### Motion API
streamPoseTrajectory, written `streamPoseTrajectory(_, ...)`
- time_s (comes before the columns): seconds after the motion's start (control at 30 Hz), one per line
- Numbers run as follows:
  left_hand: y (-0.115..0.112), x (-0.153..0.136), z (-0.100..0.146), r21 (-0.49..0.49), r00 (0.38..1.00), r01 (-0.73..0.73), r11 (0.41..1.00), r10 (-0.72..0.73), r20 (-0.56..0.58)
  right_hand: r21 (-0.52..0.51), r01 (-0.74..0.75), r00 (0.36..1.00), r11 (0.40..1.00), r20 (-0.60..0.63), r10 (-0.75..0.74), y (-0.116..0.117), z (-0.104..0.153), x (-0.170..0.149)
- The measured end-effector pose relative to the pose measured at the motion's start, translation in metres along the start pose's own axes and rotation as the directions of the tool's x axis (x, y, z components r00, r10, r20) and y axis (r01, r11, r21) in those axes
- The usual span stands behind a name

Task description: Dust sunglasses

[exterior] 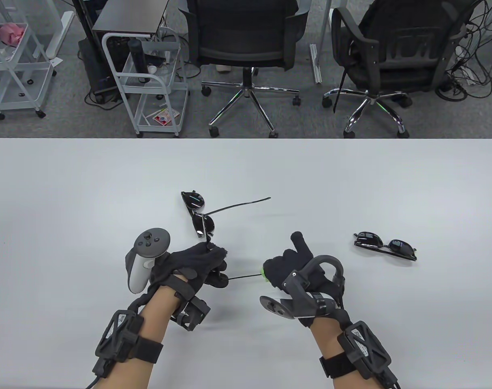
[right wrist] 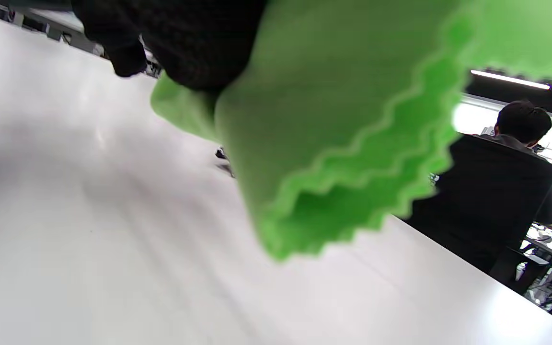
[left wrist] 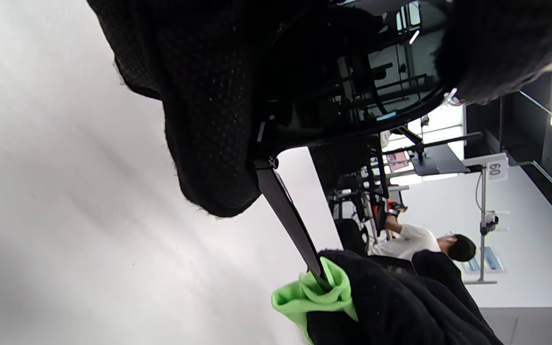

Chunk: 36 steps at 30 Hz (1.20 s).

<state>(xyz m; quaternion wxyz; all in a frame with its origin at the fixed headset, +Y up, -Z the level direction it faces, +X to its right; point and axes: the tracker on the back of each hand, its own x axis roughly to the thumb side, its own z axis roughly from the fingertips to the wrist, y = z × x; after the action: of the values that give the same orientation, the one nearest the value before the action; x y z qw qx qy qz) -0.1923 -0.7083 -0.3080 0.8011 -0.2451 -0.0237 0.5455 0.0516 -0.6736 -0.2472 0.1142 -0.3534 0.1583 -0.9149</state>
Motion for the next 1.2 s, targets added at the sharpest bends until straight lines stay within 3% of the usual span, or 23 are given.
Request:
streamPoseTrajectory(0.23,-0.032,0.010,-0.004,-0.126,0.998,-0.033,0.991,0.039,0.047,-0.096,0.079,0.994,0.992,0.087,-0.071,-0.015,-0.006,0.028)
streamPoseTrajectory(0.33,-0.033,0.012,-0.004,-0.131,0.998,0.007,0.991,0.001,0.063,-0.086,0.007,0.995,0.996,0.096,0.001,-0.016,-0.006,0.027)
streamPoseTrajectory(0.43,-0.031,0.014,-0.003,-0.113,0.998,-0.002,0.994,0.010,0.069,-0.094,0.111,0.993,0.989,0.051,-0.107,-0.014,-0.007,0.018)
streamPoseTrajectory(0.63,-0.020,0.013,0.000,-0.060,0.998,0.010,0.998,-0.006,0.067,-0.093,0.080,0.997,0.992,-0.013,-0.082,-0.008,-0.002,0.000)
streamPoseTrajectory(0.8,-0.005,0.011,0.002,0.006,0.997,0.048,0.999,-0.048,0.053,-0.018,0.047,0.996,0.999,-0.072,-0.048,0.004,0.003,-0.016)
streamPoseTrajectory(0.87,0.003,0.010,0.004,0.044,0.994,0.094,0.995,-0.097,0.053,0.065,0.016,0.995,0.998,-0.098,-0.010,0.011,0.004,-0.023)
streamPoseTrajectory(0.97,0.000,0.010,0.004,0.053,0.986,0.156,0.986,-0.159,0.047,0.075,0.047,0.993,0.996,-0.111,-0.039,0.015,0.004,-0.025)
streamPoseTrajectory(1.03,-0.004,0.012,0.004,0.060,0.984,0.169,0.984,-0.172,0.045,0.121,-0.014,0.995,0.993,-0.093,0.026,0.015,0.003,-0.023)
streamPoseTrajectory(1.2,-0.006,0.010,0.004,0.079,0.954,0.295,0.952,-0.298,0.021,0.029,0.047,0.995,0.998,-0.089,-0.045,0.002,0.005,-0.021)
